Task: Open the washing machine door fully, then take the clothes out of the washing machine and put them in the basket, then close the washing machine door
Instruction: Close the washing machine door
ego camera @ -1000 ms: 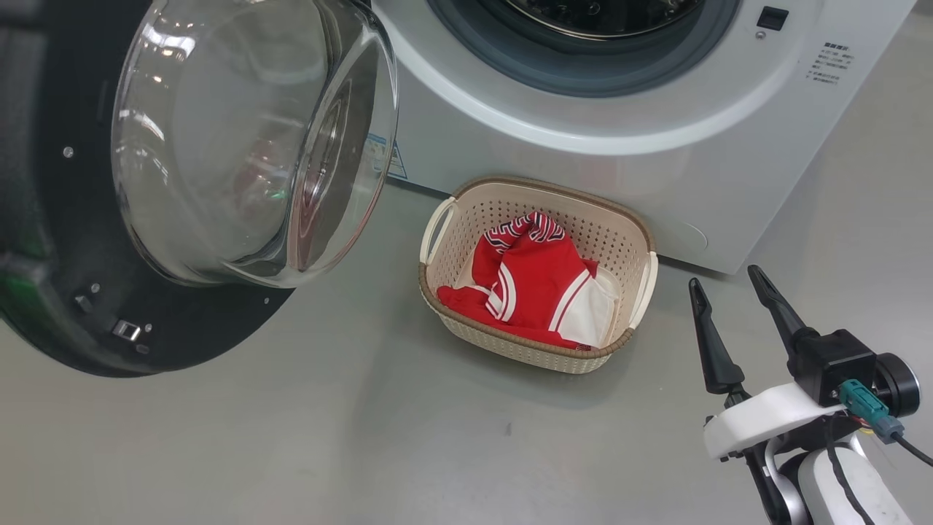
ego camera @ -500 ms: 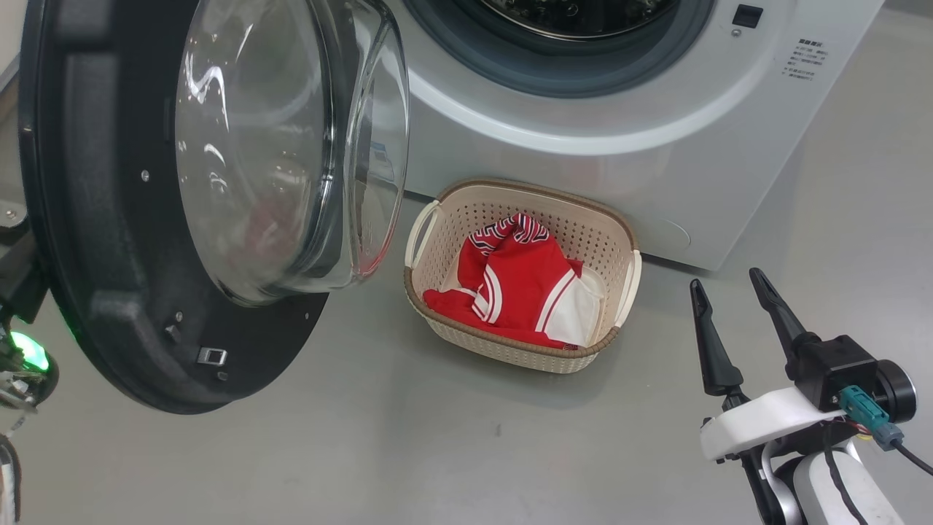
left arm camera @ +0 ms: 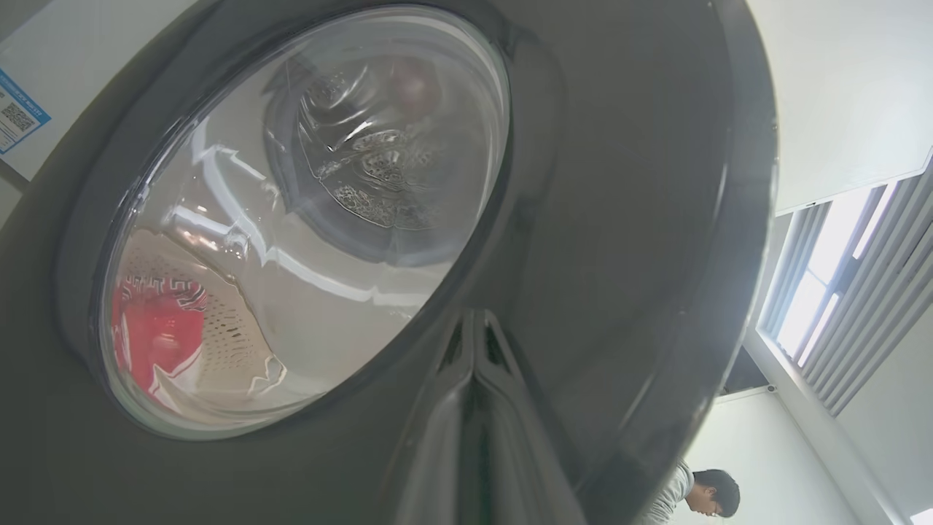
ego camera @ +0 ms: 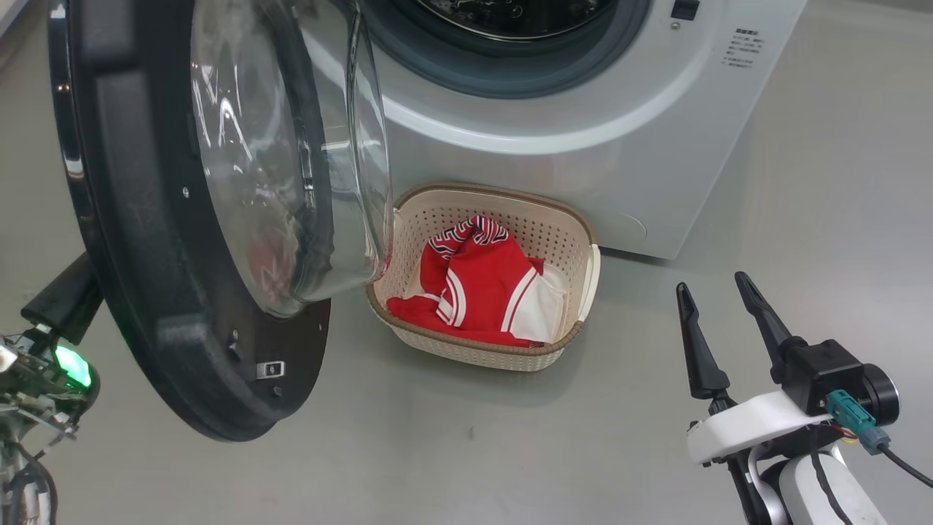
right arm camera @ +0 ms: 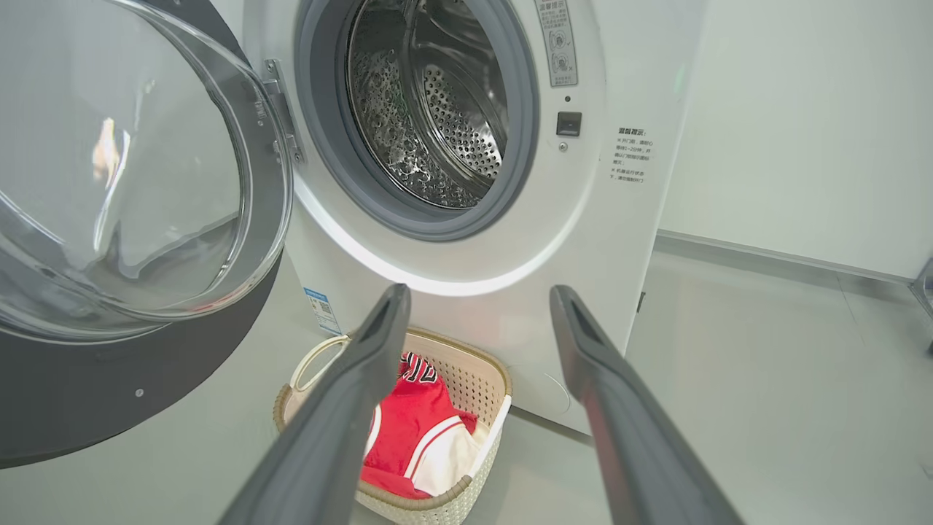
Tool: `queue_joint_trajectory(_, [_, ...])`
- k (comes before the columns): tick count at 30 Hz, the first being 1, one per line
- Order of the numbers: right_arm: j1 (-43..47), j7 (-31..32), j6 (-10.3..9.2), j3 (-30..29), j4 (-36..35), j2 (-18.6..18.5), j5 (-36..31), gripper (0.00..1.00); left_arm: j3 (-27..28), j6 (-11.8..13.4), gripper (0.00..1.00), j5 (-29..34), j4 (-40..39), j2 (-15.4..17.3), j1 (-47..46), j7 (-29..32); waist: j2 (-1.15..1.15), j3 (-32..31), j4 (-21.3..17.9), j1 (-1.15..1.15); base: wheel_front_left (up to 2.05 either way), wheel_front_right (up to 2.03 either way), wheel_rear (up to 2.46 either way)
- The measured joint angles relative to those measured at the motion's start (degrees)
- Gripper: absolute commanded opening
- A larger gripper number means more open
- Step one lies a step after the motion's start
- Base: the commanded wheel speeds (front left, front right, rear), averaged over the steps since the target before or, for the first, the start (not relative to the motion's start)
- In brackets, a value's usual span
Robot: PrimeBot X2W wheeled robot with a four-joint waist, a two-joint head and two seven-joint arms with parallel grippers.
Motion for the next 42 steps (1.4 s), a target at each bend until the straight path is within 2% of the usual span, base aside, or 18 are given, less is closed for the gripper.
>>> queue_joint_trajectory(23, [0.0,-2.1,-0.07,-0.2,2.3,0.9,0.9,1.0,0.1,0.0,0.0,-0.3,-5.7,-3.6,4.5,0.0,0.0,0.0,-9.8,0.0,0.0,0.0,0.0])
queue_joint_trajectory(42, [0.0,-3.0,-0.16,-1.3,2.9,0.8,1.4,1.0,5.1,0.0,0.0,-2.5,-8.6,-6.8,7.7,-3.6,0.0,-0.2,-9.9,0.0,0.0,0.0,0.0])
